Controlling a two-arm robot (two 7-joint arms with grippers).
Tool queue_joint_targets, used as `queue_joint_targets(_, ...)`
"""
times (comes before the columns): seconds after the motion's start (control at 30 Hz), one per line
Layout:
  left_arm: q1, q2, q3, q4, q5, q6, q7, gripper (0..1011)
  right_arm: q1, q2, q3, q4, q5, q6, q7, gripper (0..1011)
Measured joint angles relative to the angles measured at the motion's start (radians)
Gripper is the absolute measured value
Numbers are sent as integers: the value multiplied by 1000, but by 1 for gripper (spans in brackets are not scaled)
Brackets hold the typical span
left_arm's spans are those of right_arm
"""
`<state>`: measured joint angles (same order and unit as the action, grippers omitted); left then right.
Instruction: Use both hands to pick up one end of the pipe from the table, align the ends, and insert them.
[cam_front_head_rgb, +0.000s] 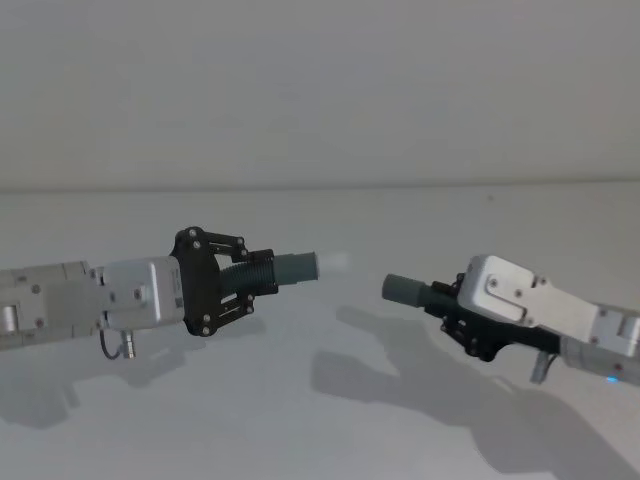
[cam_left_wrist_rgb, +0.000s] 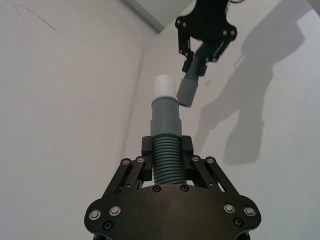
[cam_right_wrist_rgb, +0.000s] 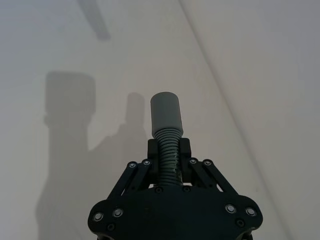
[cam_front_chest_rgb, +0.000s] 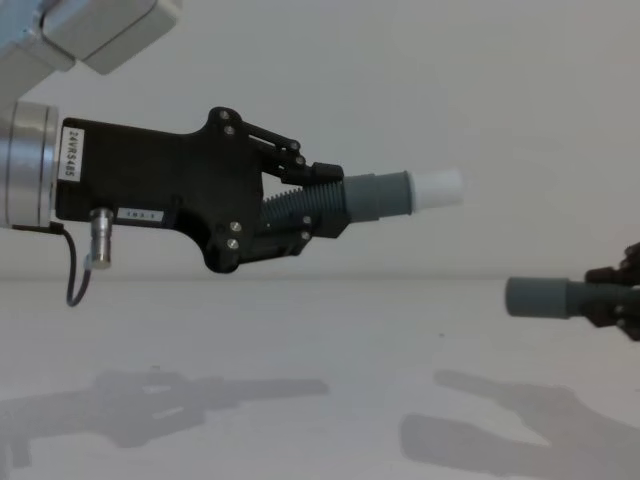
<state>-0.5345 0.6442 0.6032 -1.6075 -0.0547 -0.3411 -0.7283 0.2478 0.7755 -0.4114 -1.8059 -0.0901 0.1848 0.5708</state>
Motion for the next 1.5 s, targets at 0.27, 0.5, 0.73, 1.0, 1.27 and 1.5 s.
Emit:
queue_joint_targets(0.27,0,0,0,0,0,0,0,300,22,101,22,-4,-36,-113,52,216)
queue_joint_targets(0.5,0,0,0,0,0,0,0,300,41,180,54,7,-47,-241,87,216)
queue_joint_targets(0.73,0,0,0,0,0,0,0,300,64,219,77,19,-29,-336,119,215)
queue_joint_targets(1.0,0,0,0,0,0,0,0,300,109,218,66,35,2,-393,171,215)
queue_joint_targets(1.27,0,0,0,0,0,0,0,300,154,194,40,51,28,-427,214,216)
queue_joint_targets(1.5,0,0,0,0,0,0,0,300,186,169,20,65,59,-450,243,216)
